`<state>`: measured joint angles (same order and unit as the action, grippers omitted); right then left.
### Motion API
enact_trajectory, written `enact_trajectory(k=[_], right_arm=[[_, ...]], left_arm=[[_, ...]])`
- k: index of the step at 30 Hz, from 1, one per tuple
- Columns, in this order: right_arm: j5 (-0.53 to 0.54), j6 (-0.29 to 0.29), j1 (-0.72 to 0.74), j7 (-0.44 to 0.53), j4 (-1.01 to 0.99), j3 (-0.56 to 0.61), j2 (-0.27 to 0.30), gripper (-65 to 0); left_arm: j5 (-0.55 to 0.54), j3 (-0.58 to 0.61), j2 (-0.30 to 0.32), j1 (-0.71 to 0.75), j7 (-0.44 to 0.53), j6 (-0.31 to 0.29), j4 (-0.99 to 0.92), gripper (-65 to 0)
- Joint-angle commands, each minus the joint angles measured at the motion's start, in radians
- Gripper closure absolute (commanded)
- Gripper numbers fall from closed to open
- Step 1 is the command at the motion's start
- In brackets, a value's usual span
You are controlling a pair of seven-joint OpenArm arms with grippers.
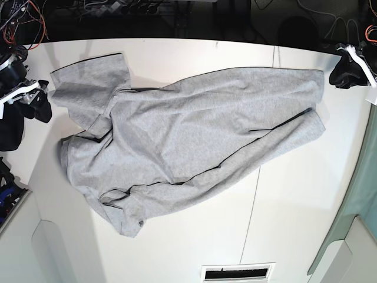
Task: Layout the t-shirt on the table in an organized manner, then fold the t-shirt properly
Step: 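Regrasp the shirt corners with both grippers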
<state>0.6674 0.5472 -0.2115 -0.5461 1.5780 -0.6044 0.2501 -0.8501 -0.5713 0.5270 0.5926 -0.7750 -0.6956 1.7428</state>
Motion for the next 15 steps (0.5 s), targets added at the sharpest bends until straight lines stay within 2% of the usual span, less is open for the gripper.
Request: enact_trajectory(k=[1, 4, 7, 12, 15], right_arm=[[0.003, -0.01, 0.035, 0.027, 0.017, -0.004, 0.016, -34.3], [-0.043, -0.049, 0.107, 0.031, 0.014, -0.002, 0.014, -34.3], [-0.096, -0.058, 0.2, 0.047, -0.036, 0.008, 0.014, -34.3], [-0.161, -0.057, 0.372, 0.084, -0.29, 0.099, 0.019, -34.3], [-0.175, -0.034, 0.446, 0.115, -0.457, 0.191, 0.018, -34.2]], left_arm=[[-0.004, -0.011, 0.023, 0.003, 0.034, -0.003, 0.012, -17.9], [0.005, -0.011, 0.024, 0.003, 0.1, -0.003, 0.012, -17.9], [0.003, -0.011, 0.014, -0.003, 0.143, -0.003, 0.012, -18.5], [0.039, -0.007, -0.034, -0.037, 0.143, 0.003, 0.004, -30.3], [0.07, 0.01, -0.05, -0.047, 0.153, 0.005, -0.029, -30.7]])
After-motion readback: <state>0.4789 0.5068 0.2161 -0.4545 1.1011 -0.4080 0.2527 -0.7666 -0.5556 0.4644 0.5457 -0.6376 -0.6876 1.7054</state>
